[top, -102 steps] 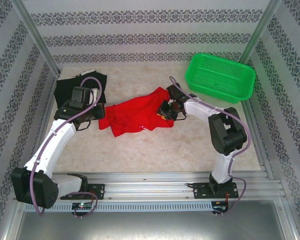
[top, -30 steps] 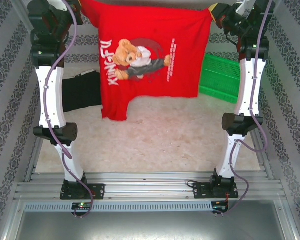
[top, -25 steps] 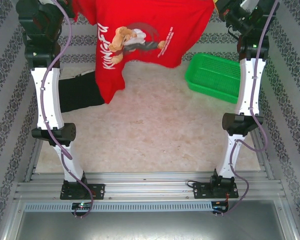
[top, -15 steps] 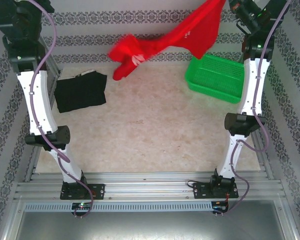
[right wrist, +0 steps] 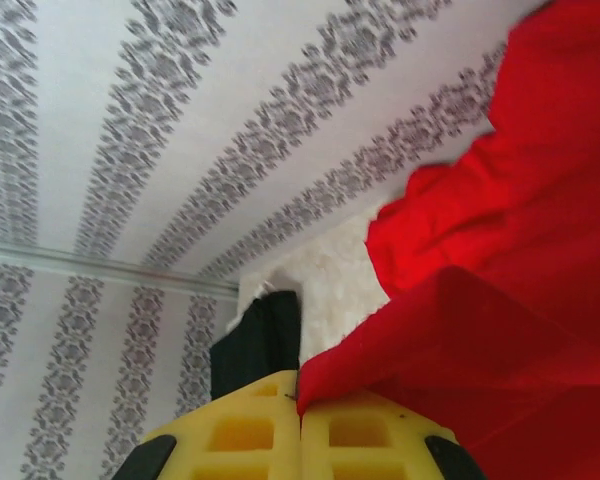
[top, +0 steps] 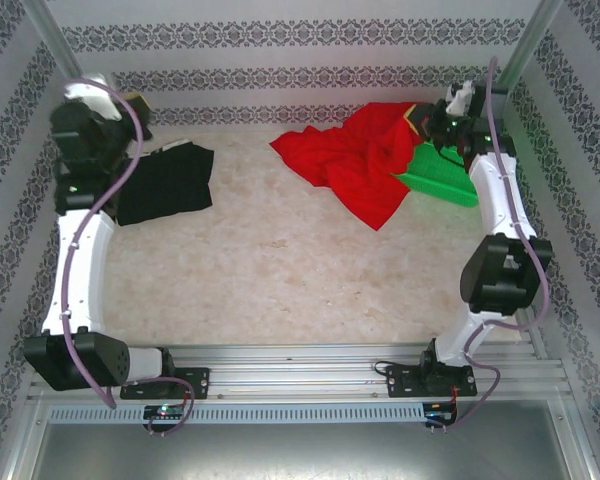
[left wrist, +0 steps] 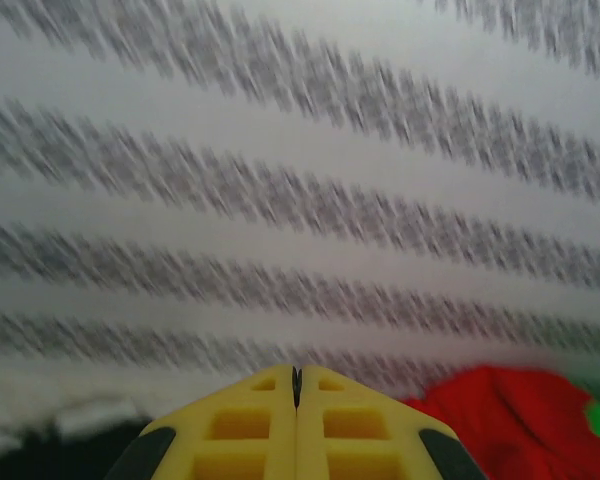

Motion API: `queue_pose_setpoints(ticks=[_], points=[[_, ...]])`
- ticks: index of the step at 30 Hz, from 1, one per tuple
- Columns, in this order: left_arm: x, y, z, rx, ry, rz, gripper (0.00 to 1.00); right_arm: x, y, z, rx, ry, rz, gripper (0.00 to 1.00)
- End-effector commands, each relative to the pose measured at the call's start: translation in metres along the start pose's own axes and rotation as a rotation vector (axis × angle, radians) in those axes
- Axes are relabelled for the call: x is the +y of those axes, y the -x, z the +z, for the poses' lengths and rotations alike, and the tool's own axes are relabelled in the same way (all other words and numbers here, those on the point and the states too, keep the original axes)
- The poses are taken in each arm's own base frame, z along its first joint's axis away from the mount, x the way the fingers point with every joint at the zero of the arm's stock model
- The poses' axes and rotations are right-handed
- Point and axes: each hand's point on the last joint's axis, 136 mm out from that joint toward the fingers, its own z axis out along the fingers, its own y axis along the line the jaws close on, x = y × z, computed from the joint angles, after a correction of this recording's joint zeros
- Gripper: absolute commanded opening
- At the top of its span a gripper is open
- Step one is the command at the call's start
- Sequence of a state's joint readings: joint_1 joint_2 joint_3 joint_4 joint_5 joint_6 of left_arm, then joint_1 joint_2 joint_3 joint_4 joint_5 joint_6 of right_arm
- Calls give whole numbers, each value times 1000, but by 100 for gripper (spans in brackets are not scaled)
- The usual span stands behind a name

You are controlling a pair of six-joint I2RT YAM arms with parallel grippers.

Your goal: Fold and stack the t-shirts

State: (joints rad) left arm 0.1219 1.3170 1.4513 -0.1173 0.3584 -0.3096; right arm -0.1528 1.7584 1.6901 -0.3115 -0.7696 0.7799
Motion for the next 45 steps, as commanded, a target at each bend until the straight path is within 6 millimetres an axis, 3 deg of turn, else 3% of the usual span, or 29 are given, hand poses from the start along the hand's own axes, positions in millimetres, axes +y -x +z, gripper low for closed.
queue_pose_setpoints(ticks=[1, 4, 7, 10, 13, 16, 19, 23, 27, 30, 34, 40, 45], points=[[-77, -73, 5, 209, -210, -57, 14, 32, -7, -29, -52, 26, -156, 0], [-139, -157, 11, 434, -326, -91, 28, 19, -11, -37, -63, -29, -156, 0], [-184, -220, 10, 591, -390, -149, 39, 5, -11, -43, -66, -88, -154, 0], [-223, -271, 20, 738, -422, -231, 45, 2, -10, -47, -64, -107, -166, 0], [-269, -307, 38, 852, -448, -291, 51, 1, -10, -50, -55, -125, -184, 0], [-307, -350, 59, 975, -424, -273, 54, 1, -9, -52, -60, -124, -195, 0], [-333, -391, 78, 1067, -386, -226, 58, 2, -6, -53, -69, -115, -197, 0], [-331, -439, 103, 1097, -272, -113, 60, 6, -3, -52, -80, -74, -174, 0], [-340, -460, 121, 1059, -247, -97, 62, 7, -9, -51, -70, -42, -150, 0], [-338, -482, 123, 1075, -235, -90, 62, 0, -18, -51, -55, -45, -134, 0], [-322, -508, 122, 1074, -170, 13, 61, -8, -27, -48, -44, -30, -100, 0], [-317, -523, 129, 1013, -116, 80, 63, -13, -42, -42, -21, -3, -52, 0], [-309, -525, 134, 982, -74, 114, 63, -13, -69, -47, 12, -29, -40, 0]])
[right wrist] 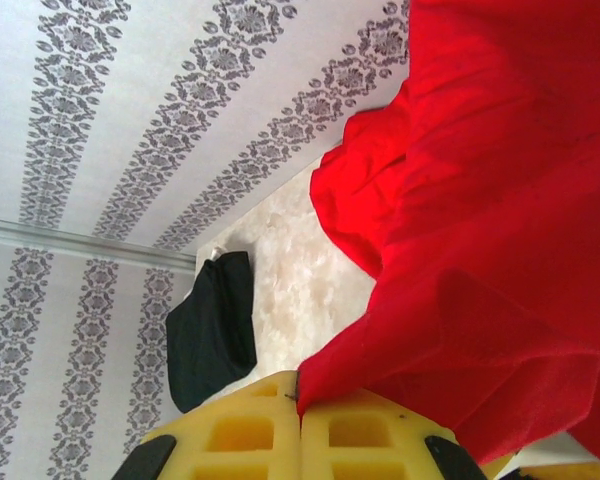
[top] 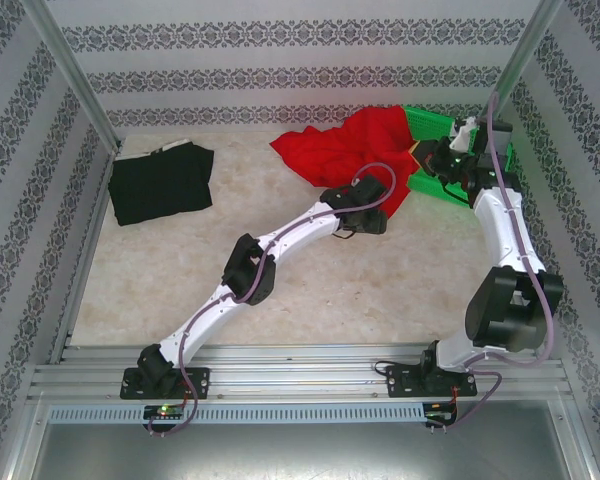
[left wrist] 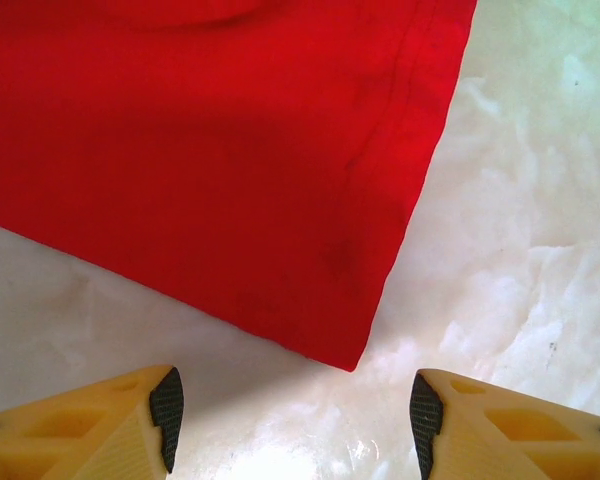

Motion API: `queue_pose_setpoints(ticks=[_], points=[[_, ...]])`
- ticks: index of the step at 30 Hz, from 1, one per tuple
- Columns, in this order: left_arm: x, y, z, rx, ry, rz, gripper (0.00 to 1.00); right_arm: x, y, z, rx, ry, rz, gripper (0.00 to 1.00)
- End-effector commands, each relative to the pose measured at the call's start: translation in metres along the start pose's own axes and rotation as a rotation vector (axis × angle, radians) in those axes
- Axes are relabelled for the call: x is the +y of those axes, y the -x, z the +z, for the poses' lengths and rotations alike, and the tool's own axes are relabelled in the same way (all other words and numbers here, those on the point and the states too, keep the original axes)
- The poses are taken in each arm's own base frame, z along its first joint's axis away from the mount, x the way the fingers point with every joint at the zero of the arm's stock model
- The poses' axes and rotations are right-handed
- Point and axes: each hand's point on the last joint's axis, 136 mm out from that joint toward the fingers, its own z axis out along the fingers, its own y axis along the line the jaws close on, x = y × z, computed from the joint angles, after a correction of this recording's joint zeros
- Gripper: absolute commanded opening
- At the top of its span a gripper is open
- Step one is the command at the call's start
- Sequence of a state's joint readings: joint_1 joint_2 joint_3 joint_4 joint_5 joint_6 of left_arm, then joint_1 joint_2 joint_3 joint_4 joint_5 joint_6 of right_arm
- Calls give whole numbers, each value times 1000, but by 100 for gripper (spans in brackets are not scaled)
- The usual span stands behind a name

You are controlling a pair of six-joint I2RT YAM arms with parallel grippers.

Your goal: Fold and stack the t-shirts

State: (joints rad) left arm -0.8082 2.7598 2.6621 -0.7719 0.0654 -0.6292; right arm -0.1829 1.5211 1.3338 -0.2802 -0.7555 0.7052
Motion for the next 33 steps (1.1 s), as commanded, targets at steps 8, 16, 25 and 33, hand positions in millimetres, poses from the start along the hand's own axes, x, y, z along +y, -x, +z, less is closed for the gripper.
queue_pose_setpoints(ticks=[8, 16, 25, 33], points=[[-5, 12, 14, -134, 70, 108, 61, 12, -47, -17, 49, 9, -10, 0], [6, -22, 38, -12, 73, 140, 57, 19, -63, -18, 81, 11, -48, 0], [61, -81, 29, 265, 237, 138, 28, 25, -60, -26, 64, 2, -72, 0], [70, -64, -6, 270, 246, 112, 22, 24, -58, -36, 33, -30, -90, 0]])
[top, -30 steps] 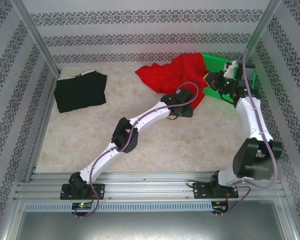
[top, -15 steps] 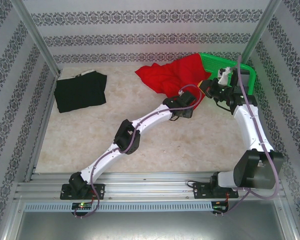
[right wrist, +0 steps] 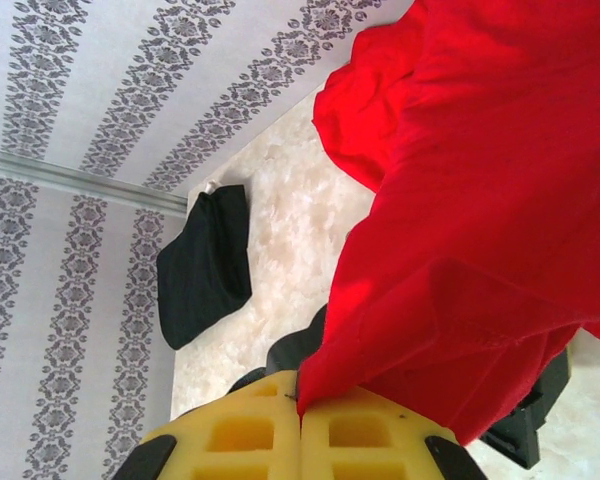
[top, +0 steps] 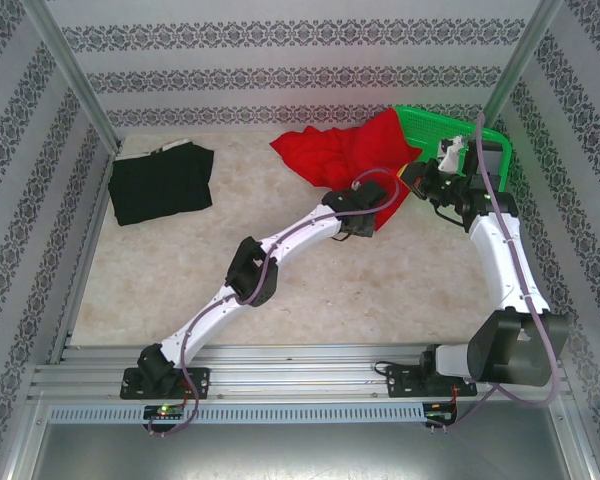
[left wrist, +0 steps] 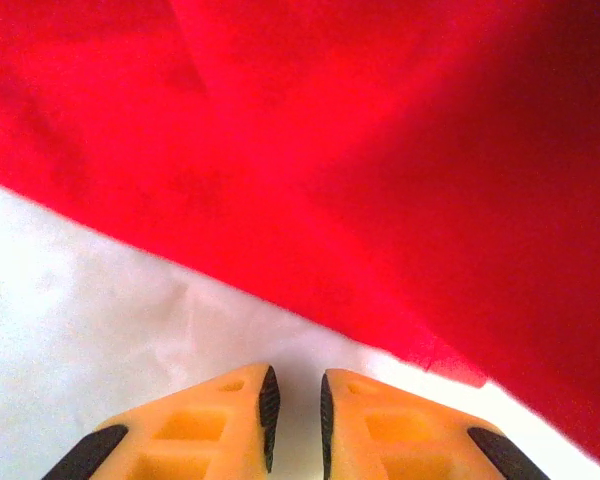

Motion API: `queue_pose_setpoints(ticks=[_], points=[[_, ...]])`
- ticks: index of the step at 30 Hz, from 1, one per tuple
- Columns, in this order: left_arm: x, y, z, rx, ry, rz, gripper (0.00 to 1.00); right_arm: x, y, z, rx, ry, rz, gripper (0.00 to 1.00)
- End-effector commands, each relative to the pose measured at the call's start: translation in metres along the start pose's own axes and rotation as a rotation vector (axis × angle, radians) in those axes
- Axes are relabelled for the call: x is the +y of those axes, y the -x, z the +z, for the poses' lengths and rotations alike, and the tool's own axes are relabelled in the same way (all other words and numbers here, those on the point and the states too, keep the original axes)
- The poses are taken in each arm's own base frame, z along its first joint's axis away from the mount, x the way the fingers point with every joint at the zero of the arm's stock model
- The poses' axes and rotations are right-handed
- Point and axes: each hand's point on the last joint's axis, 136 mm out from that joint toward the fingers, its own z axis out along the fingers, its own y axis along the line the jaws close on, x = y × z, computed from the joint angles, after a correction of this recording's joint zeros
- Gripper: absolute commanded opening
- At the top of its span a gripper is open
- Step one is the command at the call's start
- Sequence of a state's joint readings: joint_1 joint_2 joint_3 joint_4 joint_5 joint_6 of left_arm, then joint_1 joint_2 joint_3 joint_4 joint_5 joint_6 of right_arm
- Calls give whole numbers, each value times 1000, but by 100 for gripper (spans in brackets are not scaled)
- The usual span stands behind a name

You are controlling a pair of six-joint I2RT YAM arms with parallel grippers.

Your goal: Fold and stack the t-shirts

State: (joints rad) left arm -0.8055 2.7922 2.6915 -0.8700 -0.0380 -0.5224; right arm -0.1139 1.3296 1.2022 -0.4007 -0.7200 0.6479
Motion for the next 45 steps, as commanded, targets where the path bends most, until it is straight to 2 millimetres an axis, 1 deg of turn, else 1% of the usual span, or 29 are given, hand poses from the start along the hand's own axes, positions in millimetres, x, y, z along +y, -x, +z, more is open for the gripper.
queue_pose_setpoints(ticks=[1, 4, 5, 8, 9, 11, 14, 16, 18, 20, 21, 23, 24, 26, 29, 31, 33, 35, 37, 39, 40, 42, 43, 45], points=[[32, -54, -11, 237, 78, 6, 22, 7, 3, -16, -44, -20, -44, 0], [36, -41, -30, 219, 68, -36, 21, -13, 6, -27, -74, -138, -50, 0], [34, -36, -36, 203, 48, -53, 20, -24, 10, -32, -91, -193, -49, 0], [6, -5, -59, 90, -103, -107, 21, -41, 29, -40, -158, -248, -43, 0], [-5, 4, -66, 59, -161, -133, 23, -43, 37, -39, -176, -244, -45, 0], [-20, 22, -78, 6, -237, -178, 25, -42, 51, -38, -208, -240, -65, 0], [-36, 46, -87, -75, -322, -231, 31, -41, 67, -34, -230, -238, -79, 0], [-44, 59, -85, -129, -374, -267, 34, -42, 73, -31, -234, -236, -84, 0], [-54, 71, -77, -169, -442, -316, 34, -44, 78, -29, -242, -234, -81, 0], [-64, 79, -67, -196, -504, -352, 34, -46, 82, -26, -245, -227, -75, 0], [-68, 82, -61, -213, -529, -370, 34, -46, 84, -24, -247, -222, -72, 0], [-72, 83, -46, -225, -567, -411, 27, -47, 88, -22, -249, -214, -73, 0], [-74, 86, -40, -238, -592, -423, 25, -48, 89, -21, -251, -212, -70, 0], [-77, 83, -27, -227, -595, -438, 21, -49, 92, -19, -255, -202, -67, 0], [-76, 74, -11, -193, -568, -432, 18, -52, 99, -17, -265, -198, -59, 0], [-72, 66, -1, -179, -544, -437, 18, -55, 105, -18, -280, -198, -51, 0], [-68, 61, 6, -180, -525, -444, 17, -61, 117, -22, -310, -199, -30, 0], [-62, 57, 14, -184, -498, -460, 17, -63, 128, -24, -329, -175, -8, 0], [-58, 54, 23, -182, -470, -468, 17, -62, 134, -23, -333, -164, -6, 0], [-54, 49, 30, -164, -439, -461, 17, -60, 134, -20, -324, -150, -10, 0], [-52, 44, 33, -145, -422, -454, 17, -61, 133, -20, -322, -152, -10, 0], [-44, 29, 36, -87, -362, -424, 15, -63, 132, -22, -319, -161, -11, 0], [-36, 20, 36, -58, -314, -406, 15, -62, 132, -24, -320, -159, -9, 0], [-10, -3, 34, 11, -179, -378, 13, -59, 133, -26, -323, -147, -7, 0]])
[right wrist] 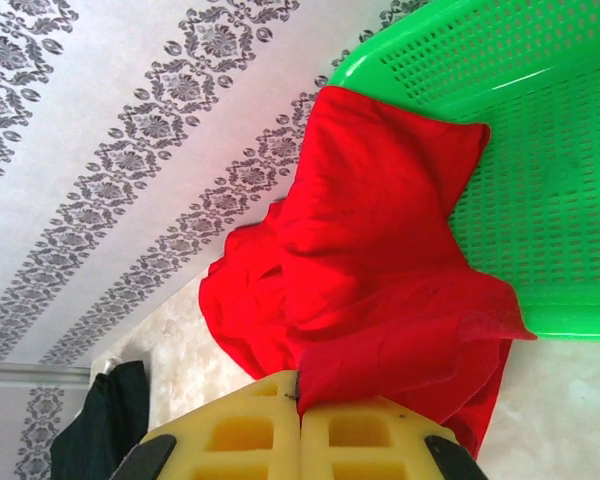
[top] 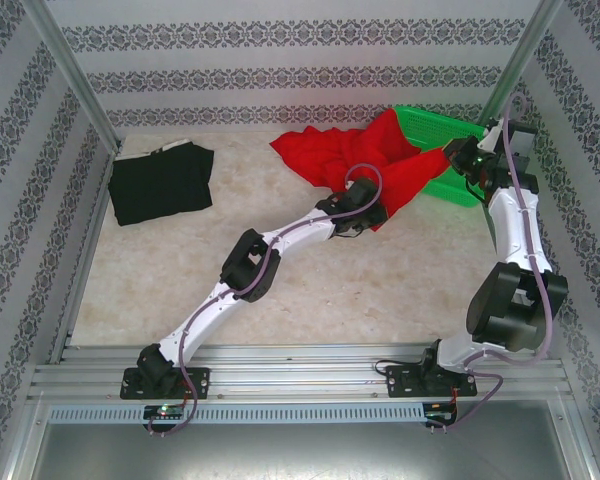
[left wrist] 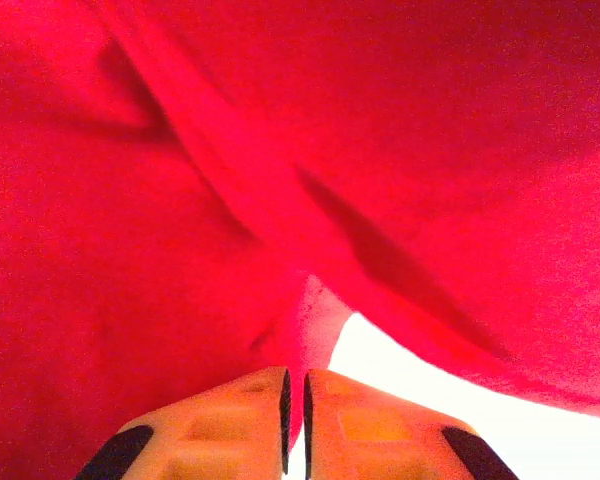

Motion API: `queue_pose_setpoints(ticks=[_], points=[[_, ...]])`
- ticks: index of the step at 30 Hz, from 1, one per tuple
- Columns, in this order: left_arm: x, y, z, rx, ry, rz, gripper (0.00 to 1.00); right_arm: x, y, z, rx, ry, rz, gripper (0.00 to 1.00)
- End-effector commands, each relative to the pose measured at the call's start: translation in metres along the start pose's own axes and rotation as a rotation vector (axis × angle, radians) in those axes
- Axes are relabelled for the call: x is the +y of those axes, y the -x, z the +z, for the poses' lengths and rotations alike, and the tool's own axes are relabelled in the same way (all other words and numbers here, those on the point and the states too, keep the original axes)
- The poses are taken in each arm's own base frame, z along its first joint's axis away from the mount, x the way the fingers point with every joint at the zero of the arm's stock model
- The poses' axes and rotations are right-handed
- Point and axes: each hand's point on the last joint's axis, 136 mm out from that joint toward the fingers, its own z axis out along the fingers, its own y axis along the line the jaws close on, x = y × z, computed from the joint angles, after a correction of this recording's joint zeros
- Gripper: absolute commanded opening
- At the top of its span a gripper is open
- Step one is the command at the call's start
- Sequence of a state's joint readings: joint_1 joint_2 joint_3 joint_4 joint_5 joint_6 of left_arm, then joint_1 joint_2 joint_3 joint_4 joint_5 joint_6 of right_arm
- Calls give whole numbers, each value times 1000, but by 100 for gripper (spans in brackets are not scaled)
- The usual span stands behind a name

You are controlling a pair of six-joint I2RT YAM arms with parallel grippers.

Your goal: Fold and stack the t-shirts

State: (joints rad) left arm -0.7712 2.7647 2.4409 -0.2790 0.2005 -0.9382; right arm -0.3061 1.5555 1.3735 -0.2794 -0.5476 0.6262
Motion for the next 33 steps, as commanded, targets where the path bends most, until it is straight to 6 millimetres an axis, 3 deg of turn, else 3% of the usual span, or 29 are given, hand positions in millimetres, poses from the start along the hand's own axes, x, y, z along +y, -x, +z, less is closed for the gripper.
queue_pose_setpoints(ticks=[1, 5, 9, 11, 14, 16, 19, 25, 33], points=[[69, -32, -23, 123, 320, 57, 13, 20, 15, -11, -33, 61, -19, 0], [127, -44, -65, 220, 582, 152, 11, 31, 14, -20, -38, 87, -13, 0], [157, -49, -95, 265, 676, 180, 10, 38, -1, -24, -19, 100, -7, 0], [148, -45, -100, 238, 625, 192, 11, 39, -8, -23, -11, 90, -30, 0], [110, -28, -107, 168, 490, 193, 15, 33, -12, -20, -2, 71, -30, 0], [85, -13, -120, 132, 443, 200, 22, 32, -13, -21, -1, 63, -35, 0], [72, 0, -143, 105, 445, 196, 36, 31, -14, -22, 2, 56, -44, 0], [111, -7, -157, 144, 558, 145, 45, 28, -18, -22, 16, 51, -46, 0], [133, -5, -149, 176, 619, 163, 45, 29, -19, -24, 16, 50, -49, 0]])
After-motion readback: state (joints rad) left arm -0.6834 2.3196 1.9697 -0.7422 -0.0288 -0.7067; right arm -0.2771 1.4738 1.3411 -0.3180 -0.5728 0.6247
